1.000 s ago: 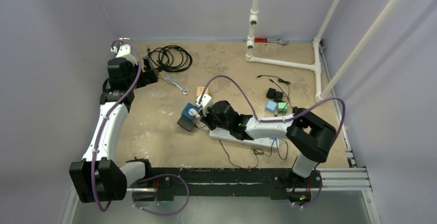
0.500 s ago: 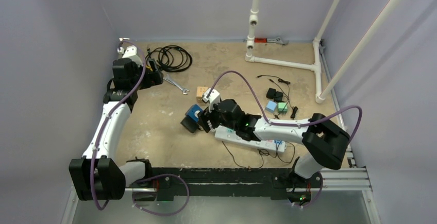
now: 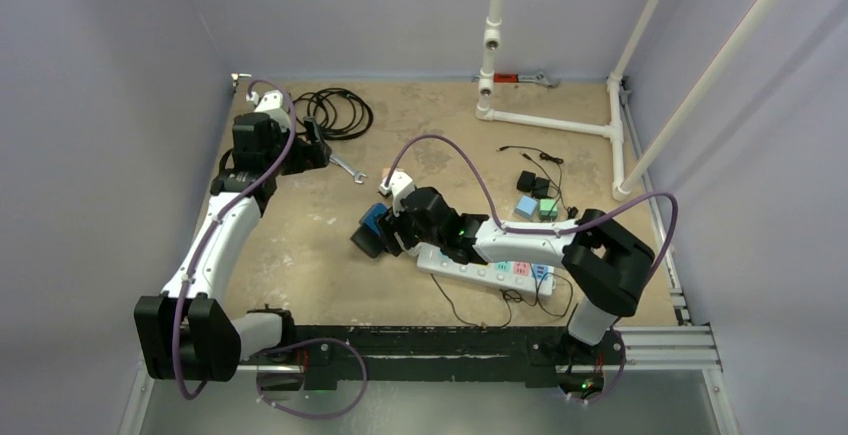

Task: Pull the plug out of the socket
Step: Pick up the socket from the center of the board.

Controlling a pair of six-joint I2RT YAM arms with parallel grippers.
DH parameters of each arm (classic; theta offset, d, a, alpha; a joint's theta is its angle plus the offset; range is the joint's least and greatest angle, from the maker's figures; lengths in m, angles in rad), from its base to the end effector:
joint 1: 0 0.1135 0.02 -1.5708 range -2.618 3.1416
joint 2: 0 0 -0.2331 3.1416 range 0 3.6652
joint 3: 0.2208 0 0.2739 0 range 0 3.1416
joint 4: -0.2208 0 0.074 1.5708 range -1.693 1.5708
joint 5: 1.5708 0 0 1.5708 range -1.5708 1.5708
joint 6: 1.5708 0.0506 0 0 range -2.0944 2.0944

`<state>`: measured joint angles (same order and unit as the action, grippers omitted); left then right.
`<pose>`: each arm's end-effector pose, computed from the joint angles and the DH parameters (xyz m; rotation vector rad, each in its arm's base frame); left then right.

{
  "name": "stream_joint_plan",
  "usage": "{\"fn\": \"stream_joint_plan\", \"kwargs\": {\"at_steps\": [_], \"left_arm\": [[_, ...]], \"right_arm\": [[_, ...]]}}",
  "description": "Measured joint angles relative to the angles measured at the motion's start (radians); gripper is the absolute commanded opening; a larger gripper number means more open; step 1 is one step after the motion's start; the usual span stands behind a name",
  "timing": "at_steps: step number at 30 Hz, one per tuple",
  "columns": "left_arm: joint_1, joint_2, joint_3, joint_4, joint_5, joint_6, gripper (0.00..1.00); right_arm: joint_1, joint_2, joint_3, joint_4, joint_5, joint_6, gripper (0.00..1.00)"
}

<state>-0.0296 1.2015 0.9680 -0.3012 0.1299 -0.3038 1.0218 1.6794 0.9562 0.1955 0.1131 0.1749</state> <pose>0.3162 -0.0159 0.2641 -0.2116 2.1079 -0.3360 0.2098 0.3320 0.1508 -0.8202 1.9902 0.5957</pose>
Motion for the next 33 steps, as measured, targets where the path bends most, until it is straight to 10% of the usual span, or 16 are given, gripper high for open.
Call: {"fn": "stream_joint_plan", "kwargs": {"at_steps": [11, 18, 33], "left_arm": [[-0.077, 0.044, 0.0, 0.0, 0.027, 0.0, 0.96], [-0.097, 0.126, 0.0, -0.006, 0.101, 0.0, 0.96], [-0.132, 0.16, -0.024, 0.13, 0.513, -0.041, 0.96]], "right_arm": [[0.0, 0.091, 0.007, 0.003, 0.001, -0.026, 0.6], [0.001, 0.118, 0.008, 0.028, 0.022, -0.047, 0.02], [0.003, -0.315, -0.266, 0.169, 0.138, -0.124, 0.0]]}}
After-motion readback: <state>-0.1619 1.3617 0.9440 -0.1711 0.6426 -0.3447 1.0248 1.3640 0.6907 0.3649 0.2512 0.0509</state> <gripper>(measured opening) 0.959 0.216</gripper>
